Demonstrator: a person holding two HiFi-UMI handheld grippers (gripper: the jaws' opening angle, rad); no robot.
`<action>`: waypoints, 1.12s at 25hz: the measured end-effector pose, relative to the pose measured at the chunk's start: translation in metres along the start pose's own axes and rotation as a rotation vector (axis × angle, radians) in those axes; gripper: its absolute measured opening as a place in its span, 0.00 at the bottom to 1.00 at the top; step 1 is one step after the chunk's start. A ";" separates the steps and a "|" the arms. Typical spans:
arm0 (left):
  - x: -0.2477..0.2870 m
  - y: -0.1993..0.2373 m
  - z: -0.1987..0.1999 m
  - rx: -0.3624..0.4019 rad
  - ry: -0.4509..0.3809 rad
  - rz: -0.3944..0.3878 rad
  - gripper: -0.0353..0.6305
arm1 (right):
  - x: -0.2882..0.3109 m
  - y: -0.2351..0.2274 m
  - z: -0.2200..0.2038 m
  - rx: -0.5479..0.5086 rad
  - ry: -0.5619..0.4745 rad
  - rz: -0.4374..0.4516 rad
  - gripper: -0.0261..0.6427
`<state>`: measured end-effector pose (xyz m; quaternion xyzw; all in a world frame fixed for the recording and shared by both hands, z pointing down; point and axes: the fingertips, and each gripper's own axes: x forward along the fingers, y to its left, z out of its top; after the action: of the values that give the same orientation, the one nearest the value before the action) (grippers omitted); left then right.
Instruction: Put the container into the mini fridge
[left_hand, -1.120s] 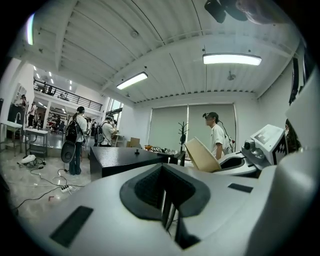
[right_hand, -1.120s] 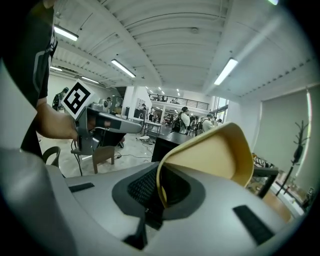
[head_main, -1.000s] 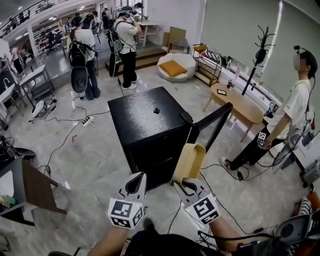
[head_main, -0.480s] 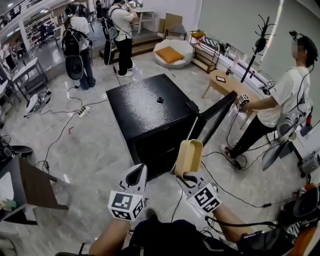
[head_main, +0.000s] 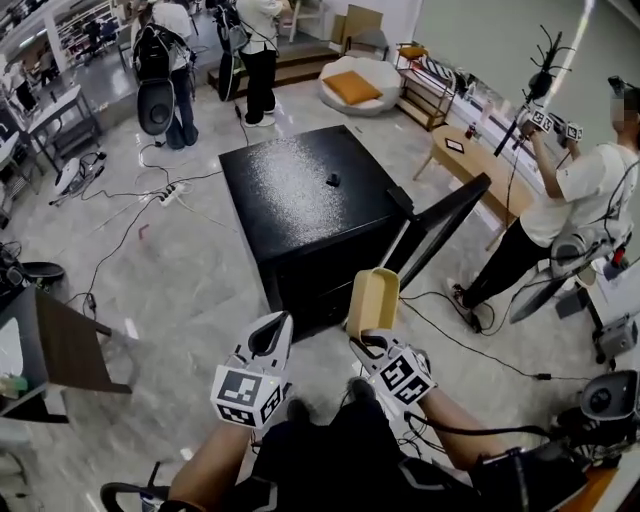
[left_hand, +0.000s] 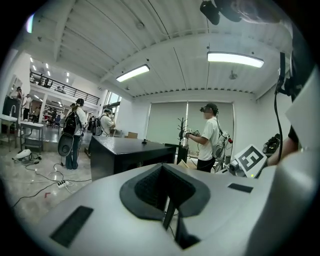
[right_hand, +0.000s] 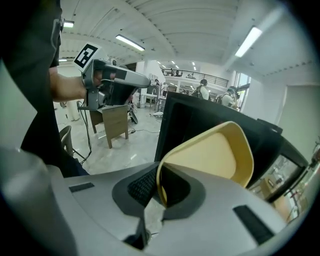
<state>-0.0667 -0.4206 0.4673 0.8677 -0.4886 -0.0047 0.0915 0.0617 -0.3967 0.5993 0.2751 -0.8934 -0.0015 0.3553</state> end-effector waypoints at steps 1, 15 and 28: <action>0.000 0.001 -0.002 0.002 0.006 0.013 0.06 | 0.004 0.000 -0.002 -0.006 0.002 0.015 0.07; 0.041 -0.016 0.003 0.028 -0.037 0.216 0.06 | 0.040 -0.047 -0.044 -0.170 0.071 0.261 0.07; 0.056 -0.035 -0.016 -0.015 -0.017 0.434 0.06 | 0.092 -0.072 -0.077 -0.342 0.152 0.464 0.07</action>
<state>-0.0064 -0.4477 0.4820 0.7412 -0.6648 0.0044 0.0927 0.0909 -0.4883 0.7014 -0.0010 -0.8900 -0.0502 0.4532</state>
